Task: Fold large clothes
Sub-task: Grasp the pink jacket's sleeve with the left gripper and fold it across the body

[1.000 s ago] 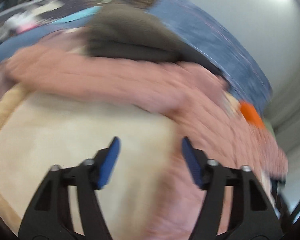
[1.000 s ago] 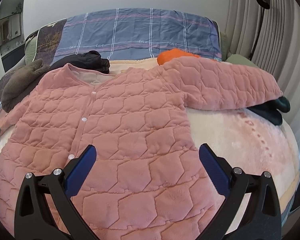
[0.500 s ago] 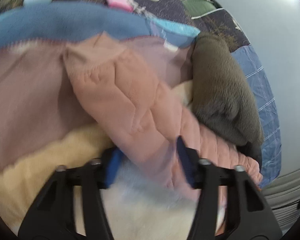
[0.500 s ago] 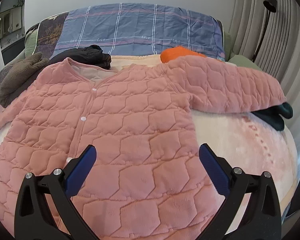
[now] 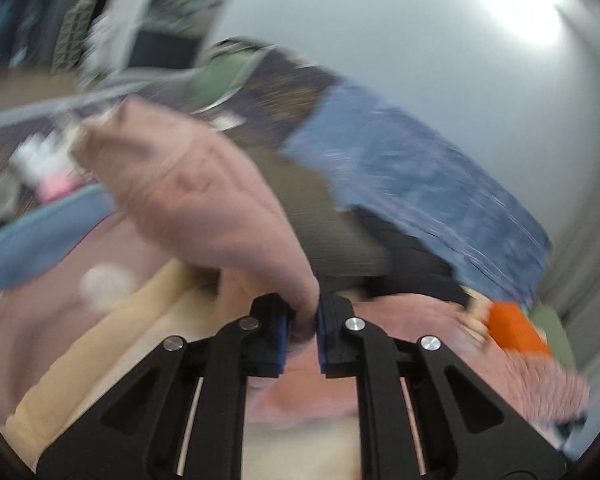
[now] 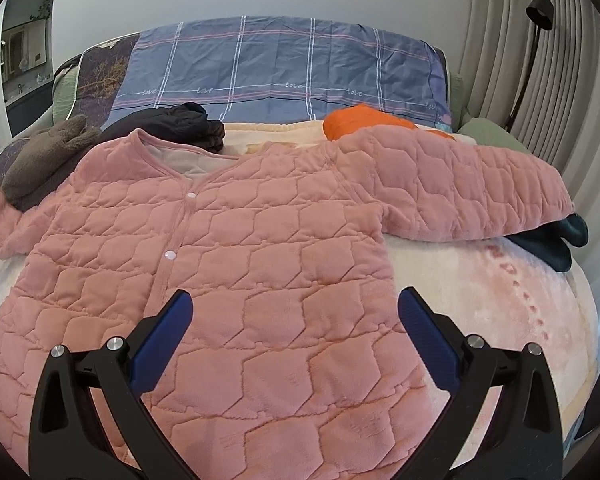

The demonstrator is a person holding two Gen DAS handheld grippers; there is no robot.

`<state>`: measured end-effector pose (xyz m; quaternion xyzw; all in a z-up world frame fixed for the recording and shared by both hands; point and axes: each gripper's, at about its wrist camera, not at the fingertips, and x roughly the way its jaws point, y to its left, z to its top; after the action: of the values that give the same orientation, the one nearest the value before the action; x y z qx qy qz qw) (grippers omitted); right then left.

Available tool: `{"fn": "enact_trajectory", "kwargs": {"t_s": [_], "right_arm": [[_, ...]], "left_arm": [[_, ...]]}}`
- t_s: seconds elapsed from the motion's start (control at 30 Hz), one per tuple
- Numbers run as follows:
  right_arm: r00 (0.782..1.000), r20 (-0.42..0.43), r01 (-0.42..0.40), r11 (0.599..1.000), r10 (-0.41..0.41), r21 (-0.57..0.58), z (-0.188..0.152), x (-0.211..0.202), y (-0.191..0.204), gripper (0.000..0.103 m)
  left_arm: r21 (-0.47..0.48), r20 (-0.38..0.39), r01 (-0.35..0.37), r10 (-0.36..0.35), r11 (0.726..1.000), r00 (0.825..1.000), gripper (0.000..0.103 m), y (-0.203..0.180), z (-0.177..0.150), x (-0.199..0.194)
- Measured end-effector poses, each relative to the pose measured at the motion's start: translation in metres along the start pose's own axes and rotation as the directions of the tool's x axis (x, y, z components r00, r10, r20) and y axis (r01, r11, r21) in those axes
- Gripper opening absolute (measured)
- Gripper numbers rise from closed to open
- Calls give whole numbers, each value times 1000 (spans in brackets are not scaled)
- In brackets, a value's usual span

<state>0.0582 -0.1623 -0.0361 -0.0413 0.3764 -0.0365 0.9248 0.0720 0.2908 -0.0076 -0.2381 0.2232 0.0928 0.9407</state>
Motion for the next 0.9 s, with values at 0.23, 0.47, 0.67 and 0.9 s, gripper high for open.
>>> {"fn": "enact_trajectory", "kwargs": {"t_s": [0.23,0.47,0.67,0.9], "right_arm": [[1000,-10,12,999,-11,36,-2,8,-19,102],[997,-73,-19,994,27,106,-12,22,-54,102],[957,-120,-238,950,265,200,-8,35,-65,102],[807,-230,-476,829,545,293,22,81,-29,81]], "left_arm": [[413,-104,279,-259,867,960,13,-180,-58,5],[600,-363,396,-205,695,909,57,-251,-165,47],[626,-362,325,-105,709,926,71,-217,-170,48],[632,-238,130,32,764,971,80,-153,-144,20]]}}
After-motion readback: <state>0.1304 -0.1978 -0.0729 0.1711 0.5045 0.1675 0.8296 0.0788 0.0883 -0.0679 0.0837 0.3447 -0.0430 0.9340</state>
